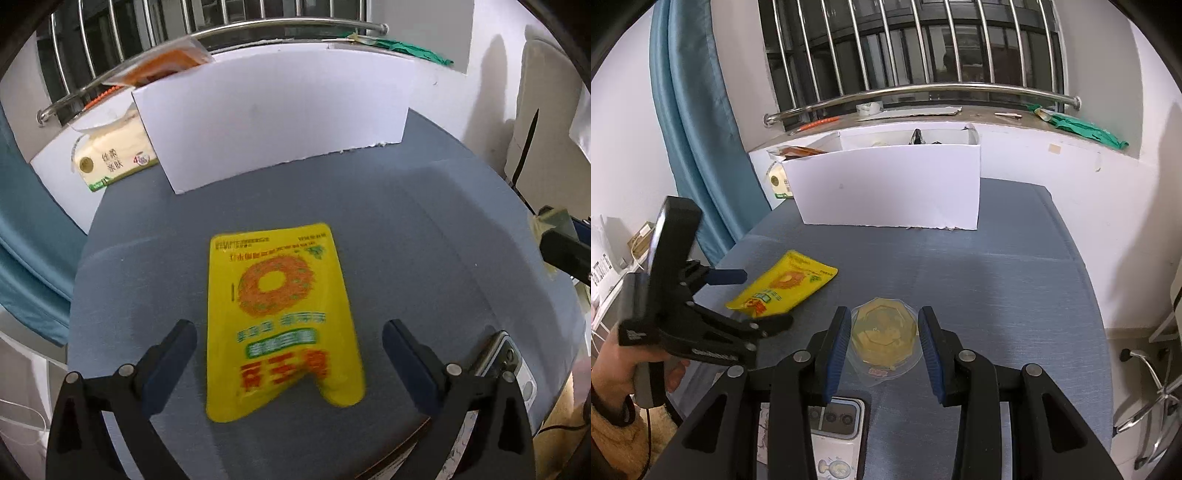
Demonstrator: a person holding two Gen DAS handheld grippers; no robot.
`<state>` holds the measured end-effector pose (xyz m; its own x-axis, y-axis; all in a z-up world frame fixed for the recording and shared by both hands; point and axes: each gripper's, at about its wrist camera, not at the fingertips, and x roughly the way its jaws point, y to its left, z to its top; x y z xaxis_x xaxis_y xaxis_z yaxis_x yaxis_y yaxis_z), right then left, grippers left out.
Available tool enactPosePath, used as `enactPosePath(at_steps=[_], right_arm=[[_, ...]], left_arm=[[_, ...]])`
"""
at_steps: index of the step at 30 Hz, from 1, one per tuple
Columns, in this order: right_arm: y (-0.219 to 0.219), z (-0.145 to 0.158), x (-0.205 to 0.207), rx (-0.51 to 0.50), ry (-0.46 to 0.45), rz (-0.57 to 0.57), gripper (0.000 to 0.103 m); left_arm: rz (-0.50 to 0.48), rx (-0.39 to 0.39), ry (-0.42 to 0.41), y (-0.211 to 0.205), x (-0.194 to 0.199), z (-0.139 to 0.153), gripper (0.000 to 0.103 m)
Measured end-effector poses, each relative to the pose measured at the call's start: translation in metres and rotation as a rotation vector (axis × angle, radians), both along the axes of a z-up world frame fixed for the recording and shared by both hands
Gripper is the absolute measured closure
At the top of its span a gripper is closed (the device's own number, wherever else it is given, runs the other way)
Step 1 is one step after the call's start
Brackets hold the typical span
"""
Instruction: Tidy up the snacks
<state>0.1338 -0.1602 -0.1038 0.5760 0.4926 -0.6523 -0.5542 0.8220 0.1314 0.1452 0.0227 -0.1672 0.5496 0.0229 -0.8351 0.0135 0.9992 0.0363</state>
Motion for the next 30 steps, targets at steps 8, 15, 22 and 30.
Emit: enactPosePath(at_steps=[8,15,22,30], right_arm=[[0.000,-0.003,0.000,-0.003,0.008,0.001,0.062],[0.001,-0.005,-0.001,0.001,0.017,0.002,0.062],[0.002,0.000,-0.002,0.002,0.006,0.011,0.062],[0.005,0.020,0.000,0.024,-0.039,0.014,0.062]], left_arm=[[0.057,-0.085,0.019,0.024,0.004,-0.003,0.008],[0.034,-0.146,0.005,0.037,-0.015,0.017,0.065],[-0.007,-0.175,-0.138,0.031,-0.032,0.069,0.084],[-0.048,-0.174,-0.220,0.031,-0.039,0.112,0.101]])
